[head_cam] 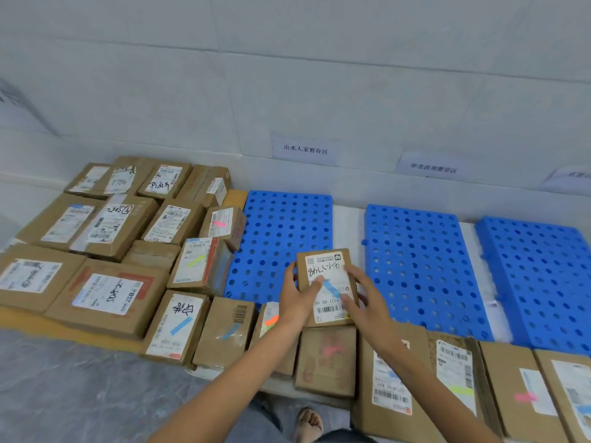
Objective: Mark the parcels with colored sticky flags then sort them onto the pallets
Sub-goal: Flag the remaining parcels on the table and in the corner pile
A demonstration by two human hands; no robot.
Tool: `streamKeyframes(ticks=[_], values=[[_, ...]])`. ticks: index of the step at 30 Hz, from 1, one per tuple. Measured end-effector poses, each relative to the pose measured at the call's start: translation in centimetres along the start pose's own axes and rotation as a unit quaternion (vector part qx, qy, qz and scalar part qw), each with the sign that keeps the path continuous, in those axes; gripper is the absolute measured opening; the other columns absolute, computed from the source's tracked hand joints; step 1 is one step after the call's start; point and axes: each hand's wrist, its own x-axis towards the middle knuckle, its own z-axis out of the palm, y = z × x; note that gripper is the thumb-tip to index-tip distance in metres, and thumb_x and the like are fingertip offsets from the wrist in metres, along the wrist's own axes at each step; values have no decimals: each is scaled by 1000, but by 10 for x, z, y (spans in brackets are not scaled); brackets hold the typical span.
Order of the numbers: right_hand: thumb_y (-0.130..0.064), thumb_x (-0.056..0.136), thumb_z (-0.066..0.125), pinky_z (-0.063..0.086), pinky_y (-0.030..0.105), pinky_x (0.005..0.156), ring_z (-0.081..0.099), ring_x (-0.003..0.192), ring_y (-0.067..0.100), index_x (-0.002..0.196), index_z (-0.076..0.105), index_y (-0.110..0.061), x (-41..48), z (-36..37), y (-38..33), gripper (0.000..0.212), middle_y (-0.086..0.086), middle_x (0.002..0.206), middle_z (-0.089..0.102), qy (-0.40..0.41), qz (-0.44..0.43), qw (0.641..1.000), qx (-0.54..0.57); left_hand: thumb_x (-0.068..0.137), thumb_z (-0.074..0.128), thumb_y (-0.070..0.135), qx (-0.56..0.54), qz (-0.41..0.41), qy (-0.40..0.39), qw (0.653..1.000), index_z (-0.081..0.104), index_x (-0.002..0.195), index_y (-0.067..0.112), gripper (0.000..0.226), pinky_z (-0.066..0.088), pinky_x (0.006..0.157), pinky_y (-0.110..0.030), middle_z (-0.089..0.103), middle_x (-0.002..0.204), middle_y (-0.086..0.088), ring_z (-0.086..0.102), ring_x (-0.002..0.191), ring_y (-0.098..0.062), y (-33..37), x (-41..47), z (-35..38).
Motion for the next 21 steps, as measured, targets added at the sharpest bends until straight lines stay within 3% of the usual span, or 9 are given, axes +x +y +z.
streamKeyframes(ticks=[3,6,8,11,13,15,16,19,21], values=[[-13,92,58,54,21,75,56,102,-13,140,27,-32,45,23,-45,61,-16,126,49,15,24,993,118,84,69,24,-23,63,18,998,38,138,24,62,53,85,-28,53,110,14,58,96,-3,49,27,-24],[-24,93,55,56,34,80,66,98,8,143,24,-34,95,53,-74,59,-5,124,60,-56,148,959,237,83,70,22,-7,109,32,993,40,136,24,61,53,82,-25,56,112,12,56,92,4,86,63,-57],[-32,92,55,53,45,89,66,102,16,140,29,-40,126,71,-88,55,-4,118,66,-115,181,952,220,83,71,26,8,111,50,993,41,136,24,61,53,85,-31,57,115,8,59,96,-4,104,90,-83],[-41,88,59,54,43,86,65,100,17,140,25,-40,175,99,-106,63,-4,106,69,-115,199,960,159,89,62,30,34,88,38,995,43,127,27,42,54,79,-27,58,104,10,61,95,-9,123,137,-120],[-48,84,61,53,40,84,62,103,18,143,23,-35,211,119,-116,71,0,113,66,-83,209,964,141,95,50,37,55,66,24,996,44,121,25,30,51,78,-24,59,103,7,61,94,-11,131,174,-142],[-51,84,60,51,32,74,58,104,18,142,27,-29,248,142,-125,70,3,124,59,-49,216,967,130,94,42,48,101,44,11,994,45,129,18,46,44,92,-29,57,119,4,56,107,-14,136,211,-163],[-50,85,60,48,29,71,56,103,18,141,28,-27,269,156,-126,69,2,126,56,-36,213,969,117,96,41,44,130,39,7,991,47,130,16,44,41,93,-28,55,124,4,53,110,-14,136,227,-174],[-53,80,64,45,38,93,48,116,22,141,24,-23,327,195,-124,79,3,134,46,-3,220,973,65,98,45,19,184,37,14,982,57,121,9,28,40,85,-26,60,119,-6,56,107,-18,127,270,-210],[-56,75,67,39,40,103,43,124,28,145,19,-22,358,220,-118,91,7,143,38,15,238,971,28,98,45,15,203,31,24,978,59,118,9,25,41,84,-24,61,112,-4,56,105,-18,119,291,-233]])
